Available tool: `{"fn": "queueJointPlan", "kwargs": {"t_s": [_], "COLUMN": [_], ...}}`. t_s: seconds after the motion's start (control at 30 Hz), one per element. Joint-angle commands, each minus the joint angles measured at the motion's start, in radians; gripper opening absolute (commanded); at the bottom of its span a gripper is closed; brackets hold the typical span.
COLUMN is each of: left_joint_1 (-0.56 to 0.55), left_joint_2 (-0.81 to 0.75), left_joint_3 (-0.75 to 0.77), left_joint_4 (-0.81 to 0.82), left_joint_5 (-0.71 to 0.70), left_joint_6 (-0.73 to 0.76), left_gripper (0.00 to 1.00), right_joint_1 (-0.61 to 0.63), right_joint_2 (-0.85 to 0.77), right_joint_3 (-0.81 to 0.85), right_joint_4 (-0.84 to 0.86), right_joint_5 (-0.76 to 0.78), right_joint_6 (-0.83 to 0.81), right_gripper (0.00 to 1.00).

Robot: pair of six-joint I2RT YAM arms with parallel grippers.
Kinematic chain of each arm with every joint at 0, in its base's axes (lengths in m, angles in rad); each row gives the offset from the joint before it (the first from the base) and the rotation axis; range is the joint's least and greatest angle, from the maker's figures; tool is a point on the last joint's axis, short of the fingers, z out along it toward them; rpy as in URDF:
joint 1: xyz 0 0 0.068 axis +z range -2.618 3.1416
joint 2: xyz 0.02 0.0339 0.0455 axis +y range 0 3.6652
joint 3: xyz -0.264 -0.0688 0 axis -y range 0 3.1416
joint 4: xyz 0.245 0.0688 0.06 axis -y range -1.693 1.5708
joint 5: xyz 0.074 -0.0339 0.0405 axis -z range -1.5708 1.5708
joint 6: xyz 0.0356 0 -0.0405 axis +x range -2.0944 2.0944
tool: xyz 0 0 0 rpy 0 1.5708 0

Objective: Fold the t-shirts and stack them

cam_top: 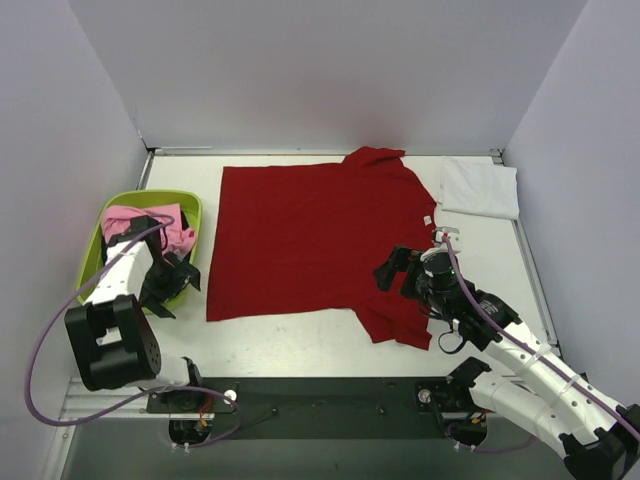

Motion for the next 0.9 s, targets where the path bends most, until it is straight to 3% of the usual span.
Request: {"fn": "queueJointPlan", "kwargs": {"t_s": [0.0,0.4,0.87], "left_joint_1": [0.043,0.048,0.048], "left_joint_2": [0.135,0.503,0.807], "left_joint_3": [0.166,0.583,0.954], "left_joint_4": [0.129,0.121,0.129], "left_joint_5": [-0.105,-0.106,-0.031], "left_joint_6": [0.06,0.134,0.126], "left_gripper": [0.96,0.95,0.94], "right_joint_1": [0.001,0.003,0.006], "right_joint_2": [-0.008,0.01,0.039], "right_joint_3": [-0.004,0.011,0.042], "right_joint_4": [0.021,0.004,-0.051], "right_joint_5": [0.009,0.017,0.049], "right_joint_6": [-0.009,-0.003,-0.025], "right_gripper": [1.0,1.0,1.0]}}
